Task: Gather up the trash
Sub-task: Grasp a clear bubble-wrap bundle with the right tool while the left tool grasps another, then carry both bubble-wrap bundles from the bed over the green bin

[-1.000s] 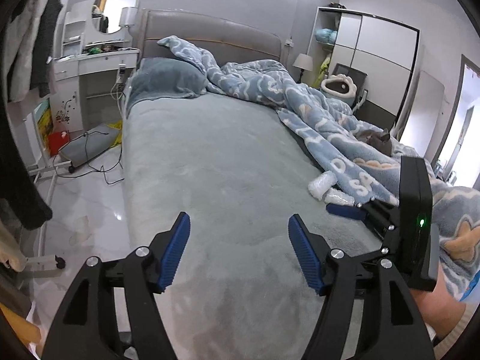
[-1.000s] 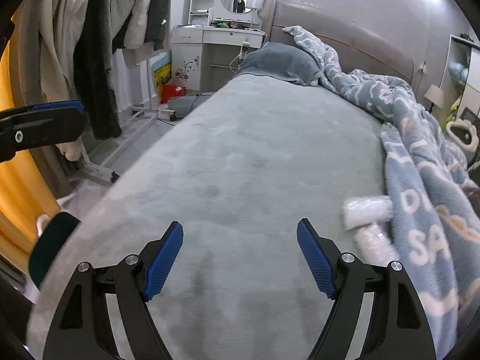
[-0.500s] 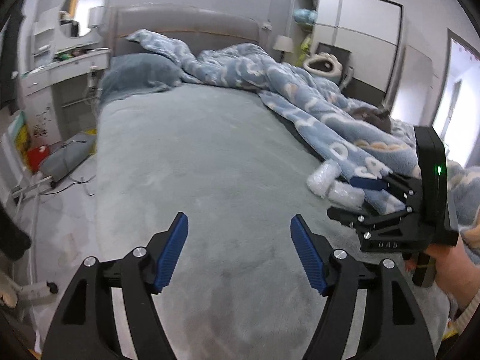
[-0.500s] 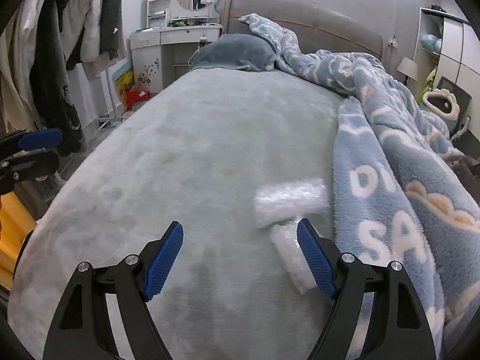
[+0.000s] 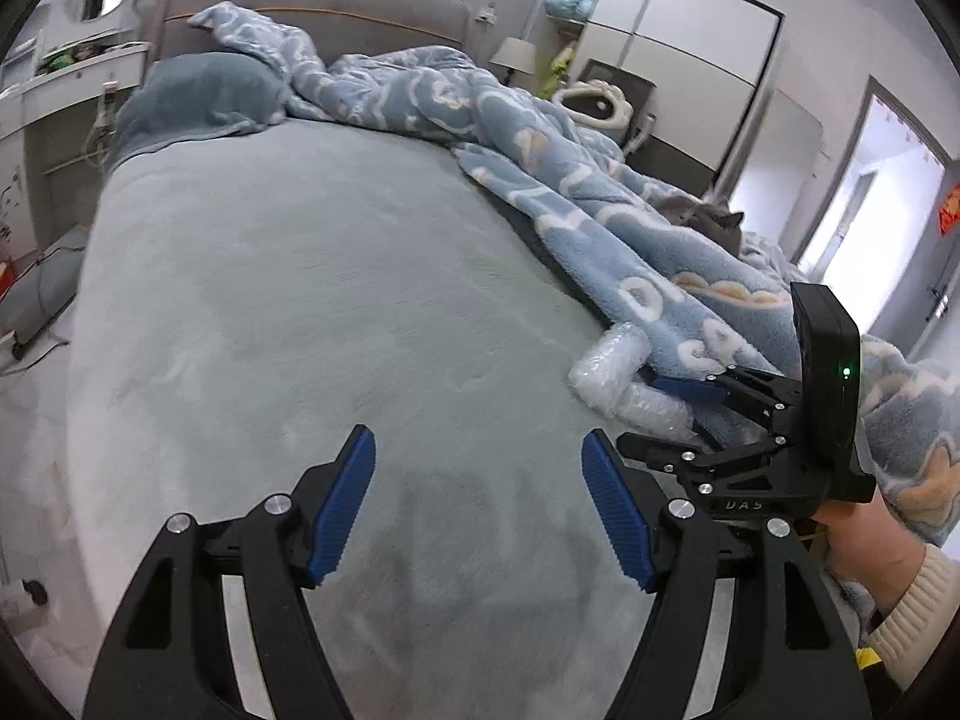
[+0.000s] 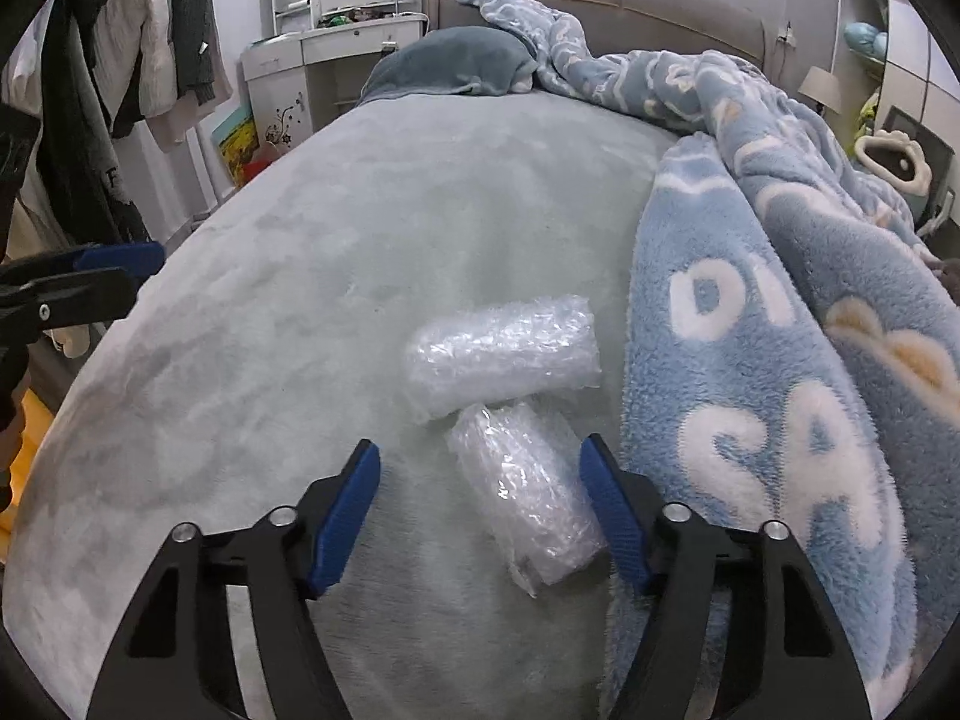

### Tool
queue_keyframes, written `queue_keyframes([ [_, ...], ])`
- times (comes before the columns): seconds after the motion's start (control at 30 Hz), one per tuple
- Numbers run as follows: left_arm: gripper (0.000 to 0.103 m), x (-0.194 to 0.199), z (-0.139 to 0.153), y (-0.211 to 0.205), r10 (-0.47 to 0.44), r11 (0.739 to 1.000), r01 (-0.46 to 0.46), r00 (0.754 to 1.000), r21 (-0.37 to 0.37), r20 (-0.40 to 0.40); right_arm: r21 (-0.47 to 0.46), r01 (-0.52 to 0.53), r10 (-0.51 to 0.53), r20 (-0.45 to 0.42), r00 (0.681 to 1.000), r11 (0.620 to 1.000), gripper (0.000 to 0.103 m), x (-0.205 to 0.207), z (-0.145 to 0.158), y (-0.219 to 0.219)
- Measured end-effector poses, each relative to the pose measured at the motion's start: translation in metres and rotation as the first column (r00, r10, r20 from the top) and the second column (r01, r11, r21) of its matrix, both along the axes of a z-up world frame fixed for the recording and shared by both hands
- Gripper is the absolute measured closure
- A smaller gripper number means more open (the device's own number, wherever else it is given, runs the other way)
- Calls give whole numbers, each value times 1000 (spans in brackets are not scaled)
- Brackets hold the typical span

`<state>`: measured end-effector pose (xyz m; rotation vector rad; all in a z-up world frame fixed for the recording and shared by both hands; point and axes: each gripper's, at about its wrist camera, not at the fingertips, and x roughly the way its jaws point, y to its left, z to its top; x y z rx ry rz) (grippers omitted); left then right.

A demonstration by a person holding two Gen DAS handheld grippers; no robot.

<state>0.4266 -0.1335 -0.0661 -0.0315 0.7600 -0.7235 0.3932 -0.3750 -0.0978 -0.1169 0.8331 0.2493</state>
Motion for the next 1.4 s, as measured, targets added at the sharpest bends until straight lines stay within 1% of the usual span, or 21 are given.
queue_keyframes([
  [0.07, 29, 5, 1, -13, -28, 1000, 28, 1000, -2, -2, 7, 10, -10, -2, 1000, 1000, 46, -1, 0, -5],
  [0.17, 29, 12, 3, -32, -67, 998, 67, 998, 4, 12, 2, 33, -33, 5, 999, 999, 58, -3, 0, -10],
  [0.27, 29, 17, 4, -52, -106, 994, 106, 994, 18, 29, -5, 39, -39, 25, 999, 999, 61, -7, 1, -9],
  [0.3, 29, 19, 4, -57, -112, 993, 111, 993, 28, 33, -2, 38, -37, 27, 999, 999, 61, -7, 2, -10],
  [0.37, 29, 19, 4, -71, -126, 989, 122, 990, 79, 59, 53, 36, -38, 28, 999, 998, 62, -9, 7, -17],
  [0.4, 29, 19, 4, -74, -131, 988, 126, 989, 85, 64, 72, 40, -42, 30, 999, 997, 62, -9, 9, -20],
  [0.5, 29, 23, 2, -86, -153, 985, 148, 986, 88, 62, 192, 58, -67, 43, 997, 980, 62, -12, 20, -35],
  [0.6, 29, 26, -4, -95, -178, 981, 172, 982, 89, 56, 255, 83, -98, 49, 994, 963, 62, -14, 29, -47],
  [0.67, 29, 27, -8, -103, -198, 977, 193, 979, 93, 47, 310, 103, -124, 50, 991, 945, 62, -16, 34, -59],
  [0.77, 30, 27, -14, -116, -210, 972, 203, 976, 123, 50, 326, 100, -128, 65, 990, 940, 62, -19, 41, -65],
  [0.9, 32, 31, -18, -133, -215, 968, 205, 975, 144, 54, 364, 93, -130, 78, 988, 927, 62, -22, 47, -75],
  [1.0, 39, 31, -23, -147, -230, 961, 219, 972, 171, 47, 392, 94, -133, 74, 988, 915, 62, -24, 47, -82],
  [1.07, 50, 30, -26, -156, -239, 954, 226, 970, 199, 43, 404, 94, -134, 72, 988, 910, 62, -25, 47, -86],
  [1.13, 53, 28, -29, -162, -232, 950, 216, 972, 227, 46, 406, 90, -131, 75, 989, 910, 62, -25, 49, -87],
  [1.3, 56, 21, -26, -162, -200, 956, 185, 979, 227, 46, 417, 91, -135, 75, 988, 904, 62, -29, 53, -88],
  [1.4, 58, 15, -21, -155, -175, 967, 166, 984, 194, 28, 418, 95, -139, 75, 987, 904, 62, -31, 55, -88],
])
